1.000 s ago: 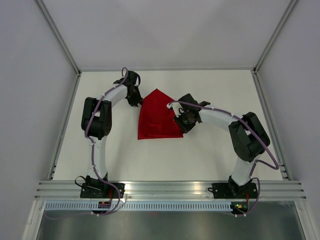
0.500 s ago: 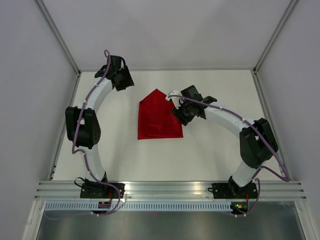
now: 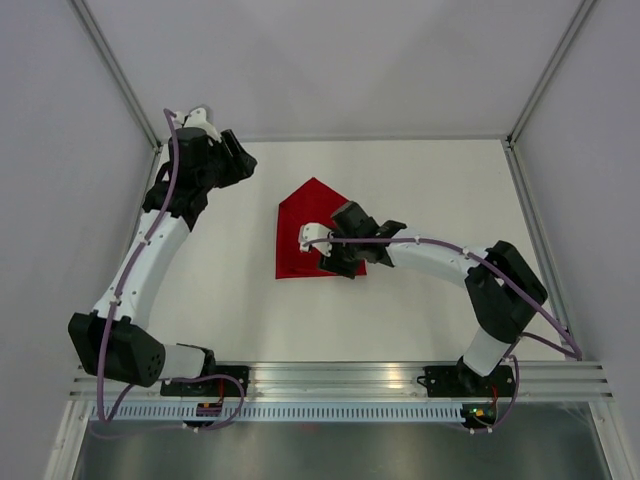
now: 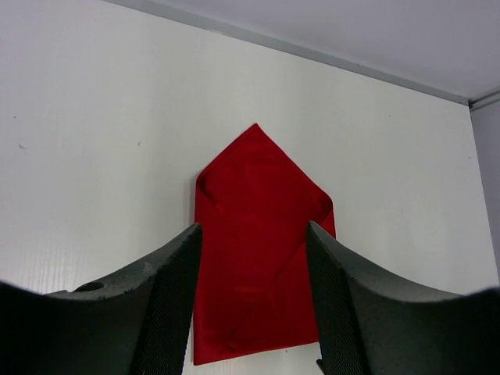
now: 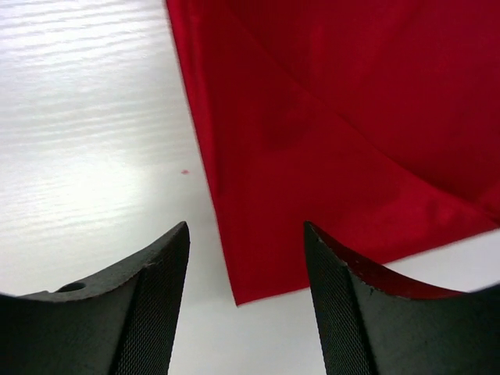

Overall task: Fold the napkin, place the utensils inside, and roll it up
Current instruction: Roll the napkin with the utensil

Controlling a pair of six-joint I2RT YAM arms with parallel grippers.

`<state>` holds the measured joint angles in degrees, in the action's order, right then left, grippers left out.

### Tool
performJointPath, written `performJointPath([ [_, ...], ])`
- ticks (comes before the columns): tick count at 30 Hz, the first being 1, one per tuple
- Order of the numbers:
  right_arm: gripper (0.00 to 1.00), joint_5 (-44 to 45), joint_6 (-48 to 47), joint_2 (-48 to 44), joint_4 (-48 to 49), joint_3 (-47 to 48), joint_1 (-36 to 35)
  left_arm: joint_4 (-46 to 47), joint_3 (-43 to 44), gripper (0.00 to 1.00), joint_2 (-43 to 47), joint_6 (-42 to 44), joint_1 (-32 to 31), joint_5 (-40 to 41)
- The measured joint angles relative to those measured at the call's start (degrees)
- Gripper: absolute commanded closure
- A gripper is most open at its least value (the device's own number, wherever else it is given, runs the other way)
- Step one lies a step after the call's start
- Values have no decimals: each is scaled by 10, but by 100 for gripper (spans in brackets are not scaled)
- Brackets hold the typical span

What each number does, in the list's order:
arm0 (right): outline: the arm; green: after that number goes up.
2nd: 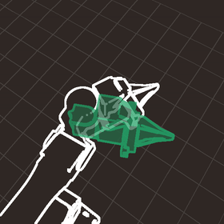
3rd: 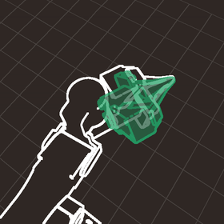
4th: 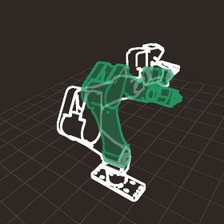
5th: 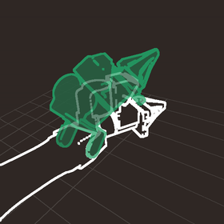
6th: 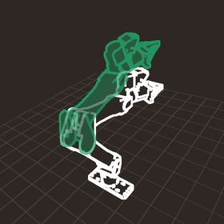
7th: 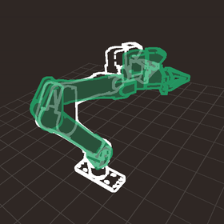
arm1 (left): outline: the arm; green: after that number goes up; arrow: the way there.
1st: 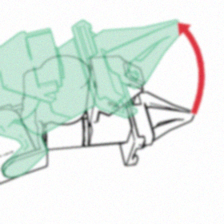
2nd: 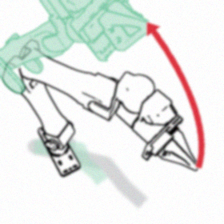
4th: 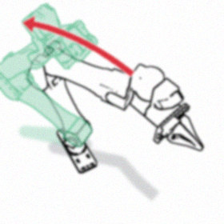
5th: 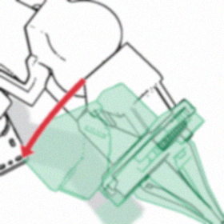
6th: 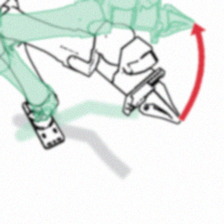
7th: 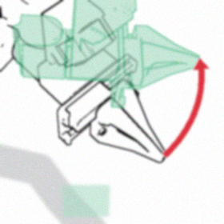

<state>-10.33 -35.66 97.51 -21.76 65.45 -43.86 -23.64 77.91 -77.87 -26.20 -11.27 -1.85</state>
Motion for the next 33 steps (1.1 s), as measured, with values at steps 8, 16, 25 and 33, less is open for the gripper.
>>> performJointPath([
  [8,37,2,-46,30,42,-30,-43,3,-44,39,53,2,0,0],
  [16,43,3,-73,46,70,-32,-48,10,-52,40,65,8,0,-1],
  [25,51,5,-98,77,96,-33,-50,10,-65,40,66,22,0,-3],
  [33,56,5,-118,87,122,-33,-51,10,-75,40,67,39,0,-16],
])
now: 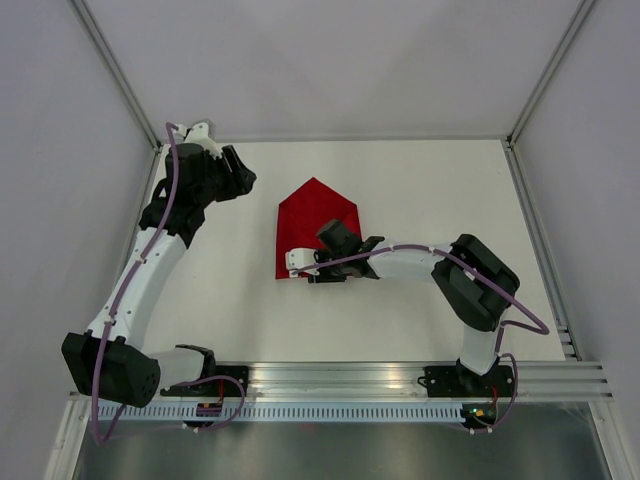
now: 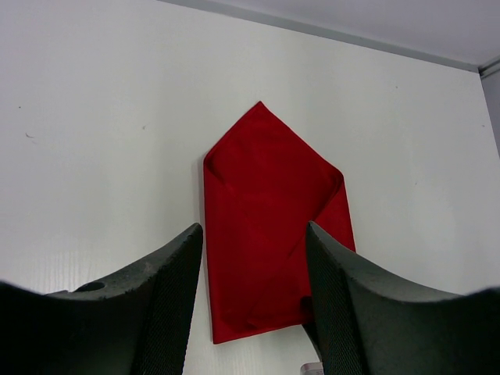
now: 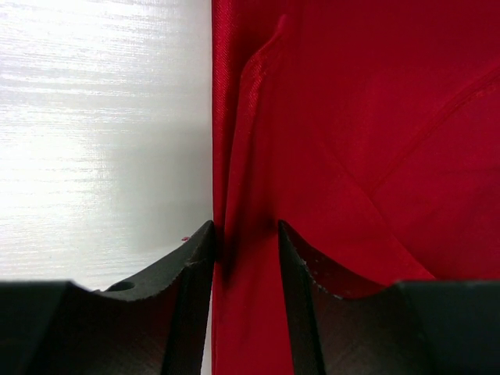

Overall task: Fold the napkin, place the utensils inside, and roll it up
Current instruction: Roll the napkin with the utensil

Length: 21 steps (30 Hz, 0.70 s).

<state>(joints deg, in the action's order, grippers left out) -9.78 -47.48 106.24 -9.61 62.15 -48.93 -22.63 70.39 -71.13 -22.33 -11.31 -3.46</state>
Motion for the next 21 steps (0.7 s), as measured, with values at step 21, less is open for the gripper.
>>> performJointPath([
  [21,85,-30,-29,48,-100,88,8,0,-11,41,1,40,-22,-47],
])
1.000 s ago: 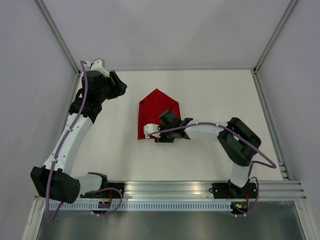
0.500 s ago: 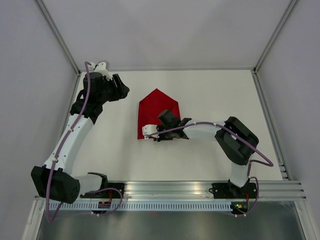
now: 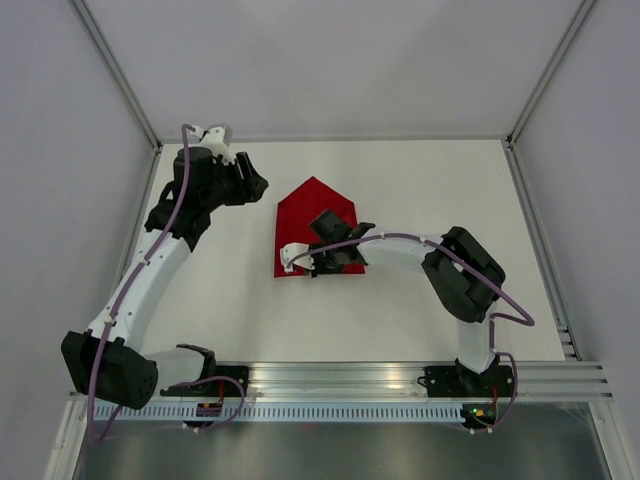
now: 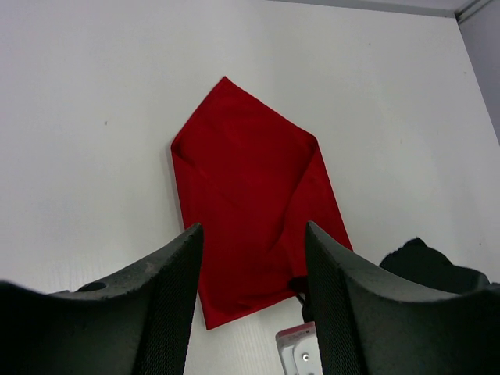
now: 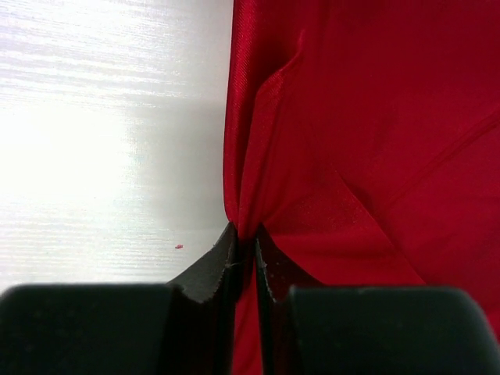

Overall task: Fold the napkin, place the utensils inside, and roll it up
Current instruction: Roll the napkin with the utensil

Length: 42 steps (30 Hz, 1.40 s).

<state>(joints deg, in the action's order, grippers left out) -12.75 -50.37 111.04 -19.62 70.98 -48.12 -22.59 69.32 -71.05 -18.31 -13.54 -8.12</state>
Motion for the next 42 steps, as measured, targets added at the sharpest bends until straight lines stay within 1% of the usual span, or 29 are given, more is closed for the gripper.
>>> performJointPath([
  [3,88,-21,1,15,-39,32,12,11,-12,45,10,2,-14,0],
  [9,90,-78,2,46,-109,91,37,75,-76,61,57,12,-37,2],
  [12,91,-101,2,60,-136,115,47,106,-102,63,84,27,-47,2],
  [15,91,-119,2,69,-152,129,55,133,-117,61,108,49,-57,5],
  [16,92,-124,2,72,-158,134,57,143,-124,58,118,57,-61,5],
  [17,92,-129,2,75,-163,138,60,149,-130,57,126,63,-63,5],
  [21,92,-145,2,82,-178,148,68,167,-155,57,160,89,-77,11],
  [24,93,-153,2,91,-193,163,72,184,-182,54,176,107,-104,33],
  [29,94,-168,2,110,-227,195,79,224,-283,54,227,133,-168,66],
  [32,94,-174,3,117,-238,204,81,265,-355,53,261,140,-180,82],
  [33,94,-175,2,118,-240,206,82,279,-377,52,274,142,-180,85],
  [34,94,-176,3,120,-243,209,82,307,-406,45,288,147,-180,85],
  [36,94,-177,5,125,-249,217,83,346,-455,44,316,163,-180,77],
  [38,94,-180,6,130,-257,224,84,365,-471,44,315,179,-182,64],
  [42,95,-190,9,142,-274,242,89,405,-467,44,251,221,-210,47],
])
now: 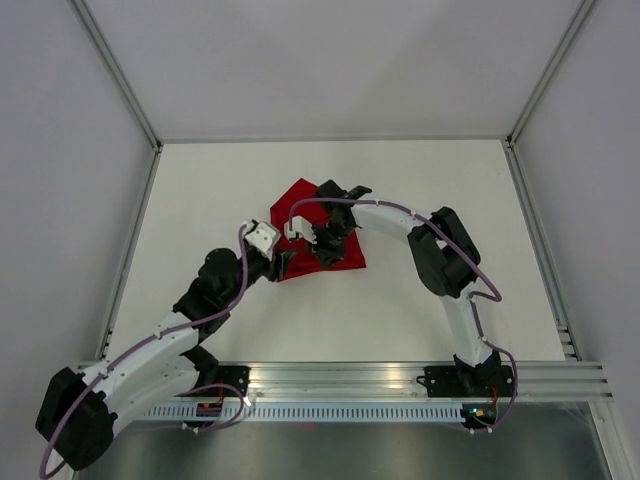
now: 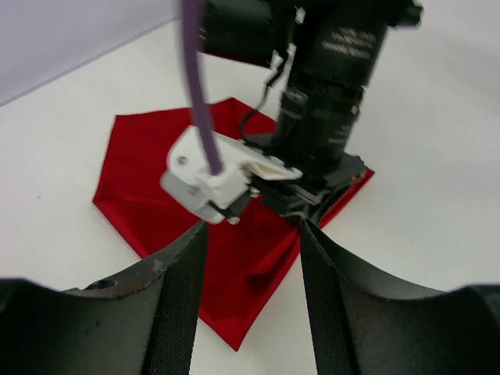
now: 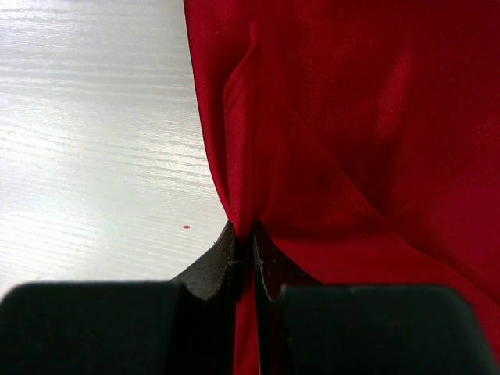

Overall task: Fold the napkin, place the utensils inside, and roll it up
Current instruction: Roll the napkin with the utensil

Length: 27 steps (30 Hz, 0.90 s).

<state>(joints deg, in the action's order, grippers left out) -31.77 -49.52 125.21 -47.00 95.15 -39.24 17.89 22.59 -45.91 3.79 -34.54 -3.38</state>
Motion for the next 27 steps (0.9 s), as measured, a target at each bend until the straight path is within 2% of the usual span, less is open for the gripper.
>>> performJointPath([
  [11,95,-30,3,33,-50,49,12,-7,42,42,-163,94,-88,7],
  [20,95,-44,3,49,-73,73,18,-33,107,36,-296,125,-105,21],
  [27,96,-57,2,59,-88,86,24,-62,134,35,-361,150,-114,44],
])
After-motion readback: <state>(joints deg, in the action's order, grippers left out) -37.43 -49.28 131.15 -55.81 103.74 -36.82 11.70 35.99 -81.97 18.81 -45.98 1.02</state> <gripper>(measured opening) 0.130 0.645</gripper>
